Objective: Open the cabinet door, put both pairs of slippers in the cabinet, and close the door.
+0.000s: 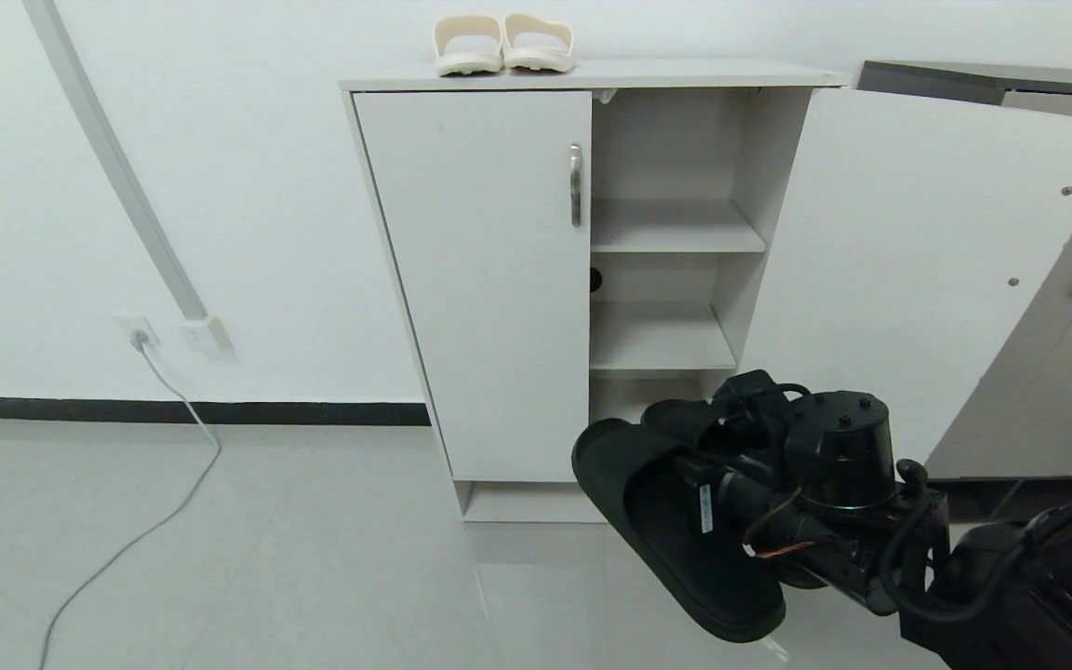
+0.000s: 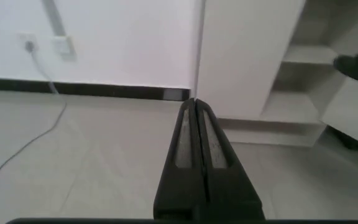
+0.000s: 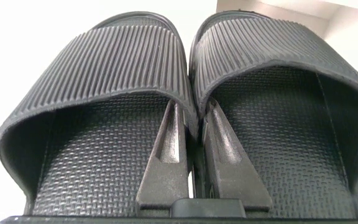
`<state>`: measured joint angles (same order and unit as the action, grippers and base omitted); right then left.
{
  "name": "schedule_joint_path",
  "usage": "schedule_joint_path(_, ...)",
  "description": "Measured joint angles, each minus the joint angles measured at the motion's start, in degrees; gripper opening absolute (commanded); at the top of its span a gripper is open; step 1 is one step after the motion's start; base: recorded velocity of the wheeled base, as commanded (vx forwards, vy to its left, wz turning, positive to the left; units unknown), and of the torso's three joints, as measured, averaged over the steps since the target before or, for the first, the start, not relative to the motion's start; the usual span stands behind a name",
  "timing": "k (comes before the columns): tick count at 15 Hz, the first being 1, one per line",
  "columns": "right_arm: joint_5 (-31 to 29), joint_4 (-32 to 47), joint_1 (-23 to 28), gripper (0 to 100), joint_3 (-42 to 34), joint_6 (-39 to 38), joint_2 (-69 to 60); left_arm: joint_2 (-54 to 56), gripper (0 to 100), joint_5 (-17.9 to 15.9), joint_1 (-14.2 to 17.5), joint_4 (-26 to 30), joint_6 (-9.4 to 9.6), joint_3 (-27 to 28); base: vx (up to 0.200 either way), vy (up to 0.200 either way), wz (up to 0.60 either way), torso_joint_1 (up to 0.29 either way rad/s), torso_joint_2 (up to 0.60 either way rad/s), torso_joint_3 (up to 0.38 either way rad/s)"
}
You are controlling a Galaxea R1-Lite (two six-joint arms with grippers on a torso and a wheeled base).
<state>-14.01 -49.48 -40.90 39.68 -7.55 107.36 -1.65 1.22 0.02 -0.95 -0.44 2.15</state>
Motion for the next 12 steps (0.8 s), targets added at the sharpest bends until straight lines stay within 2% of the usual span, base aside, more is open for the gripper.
schedule_joint_path(1,0.05,0.05,-0.22,0,-0.05,0.0,0.0,0.63,0,-1.51,0.0,-0.99,0.26,-0.96,0.0,0.0,0.0,0.0,0.0,0.0)
schedule_joint_path(2,0.02,-0.16,-0.35,0,-0.05,0.02,-0.01,1.07,0,-1.66,0.0,-0.63,0.66,-1.41,0.0,0.0,0.0,0.0,0.0,0.0)
schedule_joint_path(3,0.02,-0.6,-0.52,0,0.0,0.07,0.02,1.35,0,-0.13,-0.02,0.98,1.15,-1.41,0.0,0.0,0.0,0.0,0.0,0.0)
schedule_joint_path(4,0.0,-0.99,-0.77,0,0.2,0.13,0.07,1.55,0,3.12,0.0,2.01,1.69,-1.49,0.0,0.0,0.0,0.0,0.0,0.0)
schedule_joint_path(6,-1.01,-1.05,-1.51,0,0.91,0.11,0.44,1.74,0,2.96,0.02,2.07,3.06,-1.63,0.0,0.0,0.0,0.0,0.0,0.0)
schedule_joint_path(8,-5.36,-1.04,-2.12,0,2.38,-0.04,1.18,1.83,0,0.48,0.05,1.33,3.04,-1.85,0.0,0.0,0.0,0.0,0.0,0.0)
schedule_joint_path(10,-13.43,-1.01,-2.67,0,6.51,-0.35,2.95,1.87,0,0.39,0.05,1.27,2.33,-2.04,0.0,0.0,0.0,0.0,0.0,0.0)
schedule_joint_path(11,-16.75,-0.88,-3.08,0,9.72,-1.15,4.38,1.87,0,0.37,0.02,1.24,1.39,-2.04,0.0,0.0,0.0,0.0,0.0,0.0)
schedule_joint_path(12,-19.01,0.22,-3.39,0,12.46,-1.95,5.71,1.87,0,0.34,0.02,1.27,1.23,-2.05,0.0,0.0,0.0,0.0,0.0,0.0)
